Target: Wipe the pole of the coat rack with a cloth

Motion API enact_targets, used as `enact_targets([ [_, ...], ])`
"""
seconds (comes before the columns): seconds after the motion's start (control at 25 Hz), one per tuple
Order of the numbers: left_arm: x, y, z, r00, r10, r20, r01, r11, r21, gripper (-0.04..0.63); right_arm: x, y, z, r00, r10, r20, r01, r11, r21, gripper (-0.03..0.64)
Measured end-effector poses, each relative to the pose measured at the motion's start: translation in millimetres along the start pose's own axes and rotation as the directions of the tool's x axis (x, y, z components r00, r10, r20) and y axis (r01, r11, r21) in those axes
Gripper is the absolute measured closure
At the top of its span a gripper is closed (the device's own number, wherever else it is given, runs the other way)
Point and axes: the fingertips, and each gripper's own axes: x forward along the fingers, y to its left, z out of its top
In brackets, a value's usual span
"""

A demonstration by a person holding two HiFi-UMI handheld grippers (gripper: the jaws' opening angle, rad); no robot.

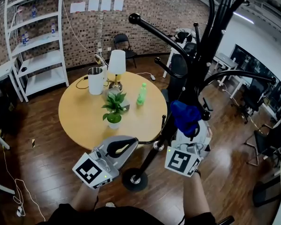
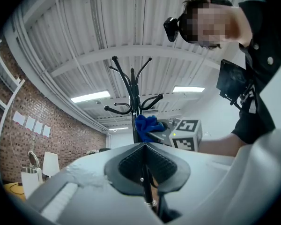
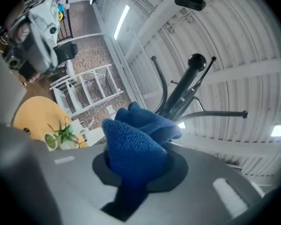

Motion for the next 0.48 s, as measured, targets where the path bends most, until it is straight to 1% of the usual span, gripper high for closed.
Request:
enact_targets([
  [0.12,5,-3,-4,1.000,-0.021,-0.019,0.021,1.000,-0.004,0.592,-18,46,-33,0.997,0.051,-0.053,-0.049,0.998,0.031,0.555],
  [0.24,9,-8,-10,0.999,-0.039,-0.035,0.039,0.999,-0.010,0.592,-39,98,-66,0.984,0.139,-0.115,-0.134,0.990,0.045,0.555],
  [0.32,13,-11,-13,0.998,-0.051,-0.043,0.050,0.999,-0.016,0.592,-51,136,-86,0.963,0.220,-0.154,-0.216,0.975,0.042,0.555],
  [0.4,16,-13,-16,0.997,-0.064,-0.050,0.063,0.998,-0.021,0.592,-63,172,-104,0.936,0.299,-0.188,-0.298,0.954,0.034,0.555],
  [0.48,18,-16,-18,0.996,-0.074,-0.055,0.073,0.997,-0.025,0.592,-72,196,-118,0.916,0.339,-0.212,-0.339,0.940,0.038,0.554],
])
